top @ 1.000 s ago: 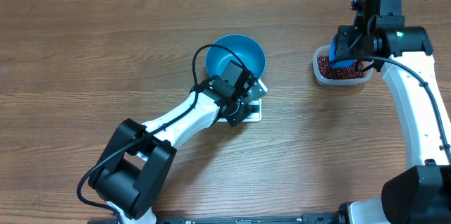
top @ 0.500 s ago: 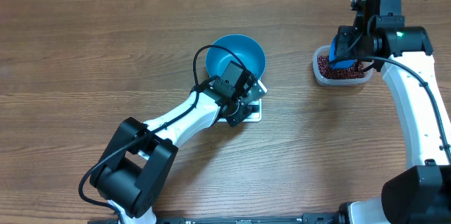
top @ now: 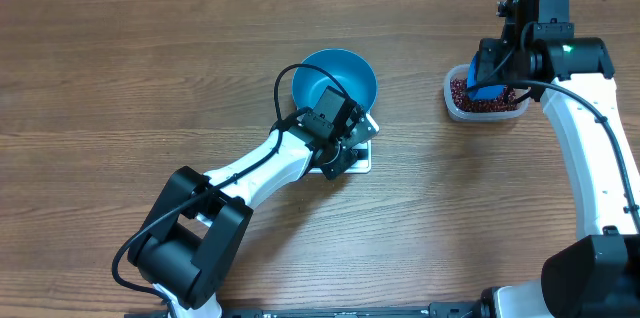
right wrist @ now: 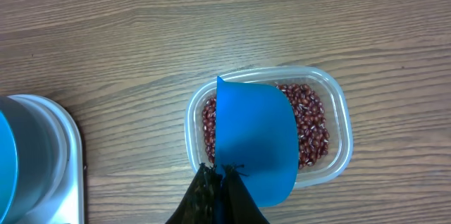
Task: Scoop item into bowl and weigh 150g on scale
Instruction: 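Press the TARE button on the scale with the left gripper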
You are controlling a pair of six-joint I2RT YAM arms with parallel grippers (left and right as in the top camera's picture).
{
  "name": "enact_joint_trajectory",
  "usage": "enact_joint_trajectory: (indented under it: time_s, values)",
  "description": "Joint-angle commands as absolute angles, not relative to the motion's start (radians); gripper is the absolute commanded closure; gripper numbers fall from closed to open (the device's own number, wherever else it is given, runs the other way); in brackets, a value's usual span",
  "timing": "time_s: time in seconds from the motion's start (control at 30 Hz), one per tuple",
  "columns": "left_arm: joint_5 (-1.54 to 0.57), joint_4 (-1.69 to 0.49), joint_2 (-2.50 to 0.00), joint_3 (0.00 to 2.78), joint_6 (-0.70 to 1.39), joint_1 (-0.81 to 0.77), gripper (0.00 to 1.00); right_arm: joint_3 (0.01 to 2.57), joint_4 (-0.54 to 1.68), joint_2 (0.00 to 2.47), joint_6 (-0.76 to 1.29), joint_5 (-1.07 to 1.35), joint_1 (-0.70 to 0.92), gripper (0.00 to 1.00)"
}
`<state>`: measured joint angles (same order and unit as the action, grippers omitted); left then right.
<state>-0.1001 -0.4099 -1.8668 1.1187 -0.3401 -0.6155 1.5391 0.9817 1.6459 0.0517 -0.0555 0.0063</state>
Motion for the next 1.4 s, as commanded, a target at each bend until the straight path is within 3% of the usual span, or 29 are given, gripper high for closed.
enact_joint_trajectory:
  time_s: [0.0,1.37]
  values:
    - [-0.094,-0.403,-1.909,1.112,-0.337,-0.616,0.96,1.576,0.979,1.639,0.055,-0.049,0.004,0.96]
    - [-0.044,-0.391,-1.909,1.1,-0.306,-0.616,0.96,1.576,0.979,1.639,0.055,-0.049,0.004,0.96]
